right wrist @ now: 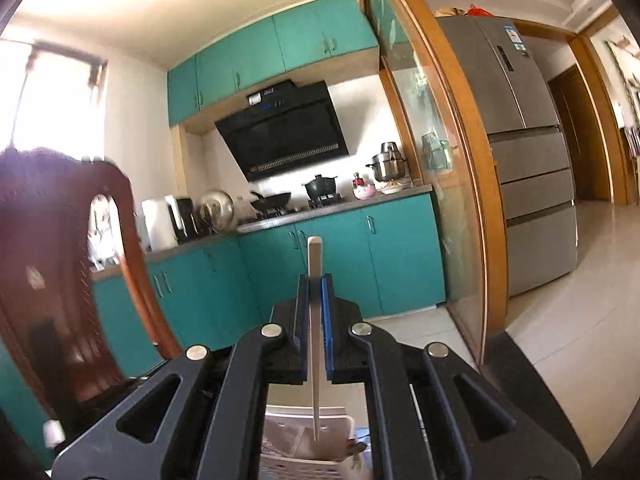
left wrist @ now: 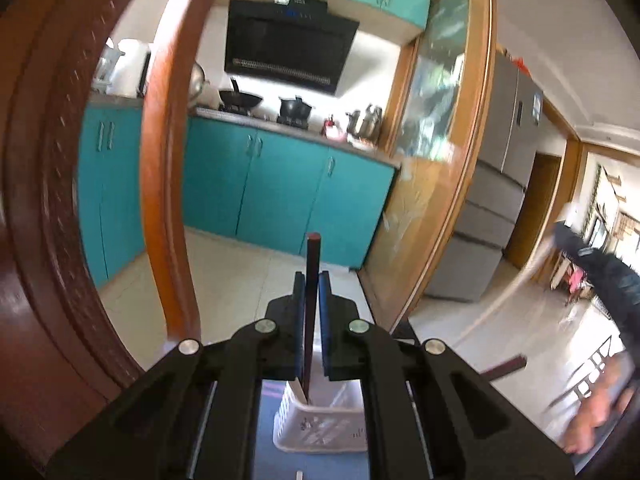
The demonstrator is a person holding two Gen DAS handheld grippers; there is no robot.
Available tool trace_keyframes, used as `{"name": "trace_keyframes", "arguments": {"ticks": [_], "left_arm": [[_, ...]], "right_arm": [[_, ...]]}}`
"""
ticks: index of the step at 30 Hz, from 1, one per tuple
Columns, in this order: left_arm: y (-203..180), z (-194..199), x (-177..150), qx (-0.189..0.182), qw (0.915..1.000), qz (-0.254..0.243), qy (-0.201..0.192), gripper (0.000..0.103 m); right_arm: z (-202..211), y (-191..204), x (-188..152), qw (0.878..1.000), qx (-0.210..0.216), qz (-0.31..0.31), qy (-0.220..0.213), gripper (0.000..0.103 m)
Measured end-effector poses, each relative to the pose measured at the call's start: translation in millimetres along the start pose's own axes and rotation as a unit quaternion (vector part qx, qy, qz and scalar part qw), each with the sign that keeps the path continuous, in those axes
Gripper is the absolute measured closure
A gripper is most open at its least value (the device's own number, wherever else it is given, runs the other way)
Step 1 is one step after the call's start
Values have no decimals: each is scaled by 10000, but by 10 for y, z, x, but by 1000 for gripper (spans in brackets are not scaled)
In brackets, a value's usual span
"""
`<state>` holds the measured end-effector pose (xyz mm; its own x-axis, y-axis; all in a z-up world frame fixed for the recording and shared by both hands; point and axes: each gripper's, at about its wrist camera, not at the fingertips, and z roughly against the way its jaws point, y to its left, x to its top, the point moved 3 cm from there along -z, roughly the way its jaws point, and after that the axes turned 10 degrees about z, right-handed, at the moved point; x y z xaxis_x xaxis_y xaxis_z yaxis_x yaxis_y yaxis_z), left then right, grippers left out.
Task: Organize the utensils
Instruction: 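Lift both chopsticks over the white holder and release them inside, then lower both tools and grasp the last wooden and black chopsticks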
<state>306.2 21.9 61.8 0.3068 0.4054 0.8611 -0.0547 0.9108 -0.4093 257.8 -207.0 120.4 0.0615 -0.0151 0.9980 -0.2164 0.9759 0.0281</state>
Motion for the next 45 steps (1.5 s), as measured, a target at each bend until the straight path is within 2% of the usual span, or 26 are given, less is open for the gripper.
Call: {"name": "trace_keyframes", "arguments": {"ticks": [3,7,9,11,13,16,18,20,23,25,28,30,32,36,41,45], "left_arm": [[24,11,-74,27,10000,-65,3,93],[63,166,-128,-299,9995,68,-90,76],[47,247,-199,-243,9996,-85,-112,76],[22,283,-275,-96,9994,-310,-110,76],[19,324,-357,36,9988,-469,-97,76],[47,377,-494,191,9975,-682,-81,76],[87,389,-563,342,9962,-794,-48,76],[136,384,-604,462,9956,-812,4,76],[215,405,-632,577,9951,-806,72,76],[262,426,-646,664,9943,-833,66,76],[339,462,-673,779,9931,-871,65,73],[404,450,-674,877,9925,-840,114,71],[504,452,-680,939,9928,-706,216,71],[606,456,-676,956,9935,-514,343,70],[650,459,-703,1076,9915,-602,424,65],[718,441,-737,1222,9886,-686,543,65]], "right_arm": [[-272,-2,-232,9988,89,-4,485,96],[-363,47,-373,9973,128,34,722,96],[-330,86,-375,9973,118,148,705,89],[-253,111,-337,9979,80,214,606,69],[-129,114,-290,9988,56,211,432,64],[71,147,-208,9992,127,205,331,63],[228,199,-196,9986,398,110,327,63],[345,300,-232,9964,704,136,450,63],[461,457,-395,9927,949,300,680,64],[504,610,-665,9870,1119,580,998,64],[365,764,-1127,9752,1114,948,1660,64],[128,727,-1519,9615,1059,815,2400,64],[-143,674,-1881,9424,854,796,3136,64],[-412,644,-2290,9193,523,863,3805,64],[-654,734,-2544,9019,368,835,4221,64],[-721,844,-2527,9028,357,716,4225,64]]}}
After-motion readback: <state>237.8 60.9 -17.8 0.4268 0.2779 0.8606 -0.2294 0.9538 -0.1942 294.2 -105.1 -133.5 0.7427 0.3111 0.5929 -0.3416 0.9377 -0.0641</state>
